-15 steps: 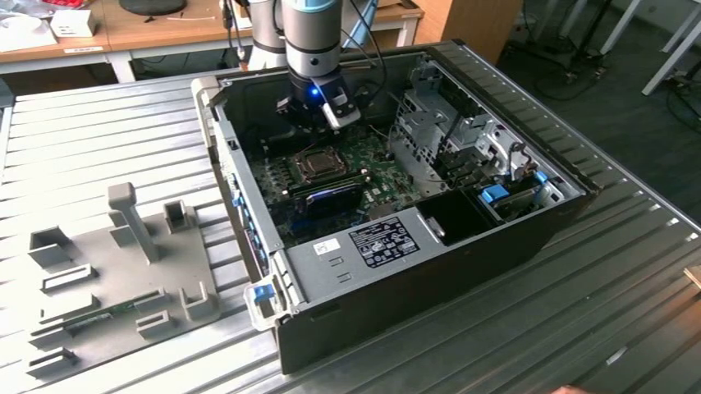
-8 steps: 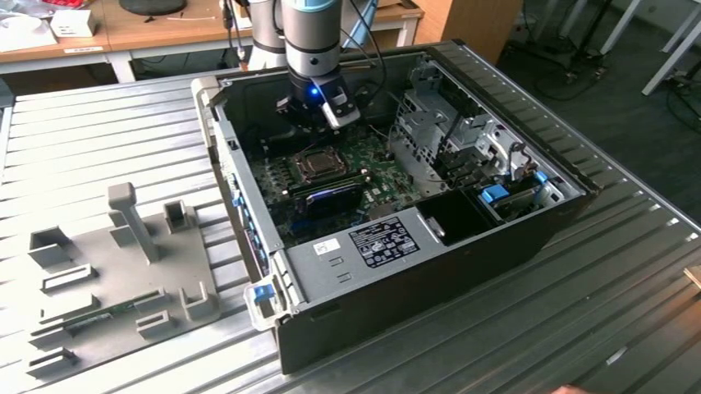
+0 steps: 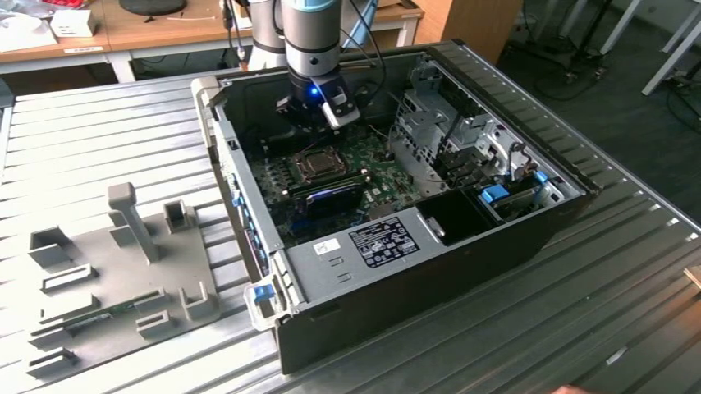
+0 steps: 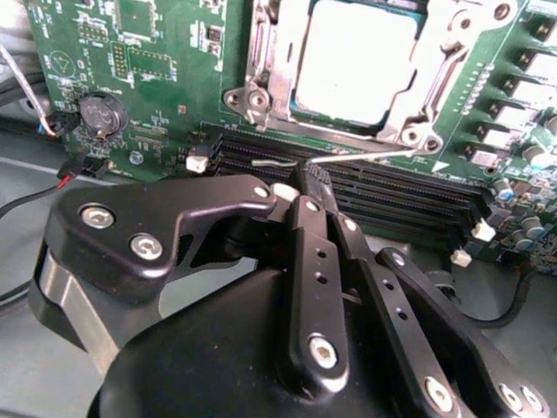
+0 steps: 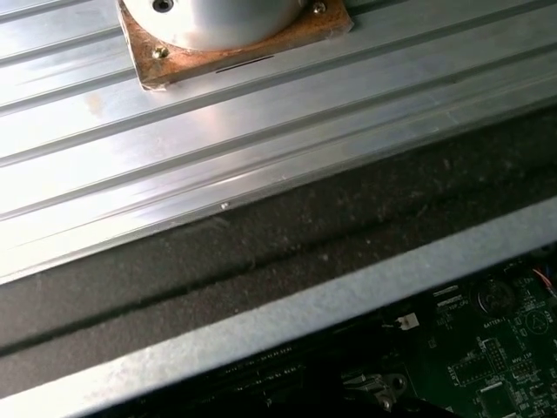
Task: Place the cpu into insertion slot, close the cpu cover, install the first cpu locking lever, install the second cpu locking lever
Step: 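Install the first cpu locking lever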
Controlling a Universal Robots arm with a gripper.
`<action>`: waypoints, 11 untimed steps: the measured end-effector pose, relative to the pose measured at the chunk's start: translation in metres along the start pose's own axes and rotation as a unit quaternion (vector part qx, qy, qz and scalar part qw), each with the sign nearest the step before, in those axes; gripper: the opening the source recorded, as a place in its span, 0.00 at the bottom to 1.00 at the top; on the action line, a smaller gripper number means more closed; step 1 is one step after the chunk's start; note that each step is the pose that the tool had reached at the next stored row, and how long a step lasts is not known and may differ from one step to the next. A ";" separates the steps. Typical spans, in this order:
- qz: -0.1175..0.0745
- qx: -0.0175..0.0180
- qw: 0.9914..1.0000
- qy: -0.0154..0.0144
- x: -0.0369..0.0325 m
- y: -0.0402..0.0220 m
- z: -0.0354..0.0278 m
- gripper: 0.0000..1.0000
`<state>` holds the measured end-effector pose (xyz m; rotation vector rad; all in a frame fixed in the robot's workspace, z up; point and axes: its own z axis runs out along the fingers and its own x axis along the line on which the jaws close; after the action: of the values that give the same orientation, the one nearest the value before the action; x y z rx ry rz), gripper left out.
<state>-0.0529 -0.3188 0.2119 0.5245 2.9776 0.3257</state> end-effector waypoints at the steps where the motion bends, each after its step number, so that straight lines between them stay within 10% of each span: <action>1: 0.000 0.000 1.000 0.000 0.0000 0.0000 0.0000 0.11; 11: 0.000 -0.002 1.000 0.001 0.0001 0.0000 0.0002 0.11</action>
<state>-0.0529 -0.3187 0.2116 0.5249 2.9774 0.3335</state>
